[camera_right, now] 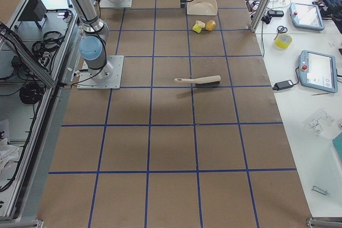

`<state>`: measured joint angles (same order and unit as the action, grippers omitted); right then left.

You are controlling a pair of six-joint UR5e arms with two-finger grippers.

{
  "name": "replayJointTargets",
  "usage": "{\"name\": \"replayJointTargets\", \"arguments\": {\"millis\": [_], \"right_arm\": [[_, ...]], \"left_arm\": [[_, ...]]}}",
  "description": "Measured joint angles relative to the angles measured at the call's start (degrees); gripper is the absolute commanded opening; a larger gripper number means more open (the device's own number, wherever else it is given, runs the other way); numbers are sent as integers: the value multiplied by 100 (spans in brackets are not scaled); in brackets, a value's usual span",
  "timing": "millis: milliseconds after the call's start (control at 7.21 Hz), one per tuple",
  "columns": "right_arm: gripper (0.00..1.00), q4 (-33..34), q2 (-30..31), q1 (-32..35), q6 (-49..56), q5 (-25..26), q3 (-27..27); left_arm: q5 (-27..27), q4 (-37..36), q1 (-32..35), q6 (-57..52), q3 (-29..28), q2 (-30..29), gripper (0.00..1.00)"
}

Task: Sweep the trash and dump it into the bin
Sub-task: 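Lower both grippers toward the dustpan handle and the brush handle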

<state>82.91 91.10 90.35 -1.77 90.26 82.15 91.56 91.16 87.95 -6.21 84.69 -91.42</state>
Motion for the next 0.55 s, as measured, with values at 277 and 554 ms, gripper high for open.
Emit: {"name": "replayJointTargets", "arguments": {"millis": [277, 554], "right_arm": [[100, 78, -31, -77, 2, 54, -13], [100, 115, -379, -584, 381, 69, 26]], "left_arm": [[9, -674, -63, -1588, 211, -229, 100], [-3, -1521, -106, -3432, 456, -624, 100]]}}
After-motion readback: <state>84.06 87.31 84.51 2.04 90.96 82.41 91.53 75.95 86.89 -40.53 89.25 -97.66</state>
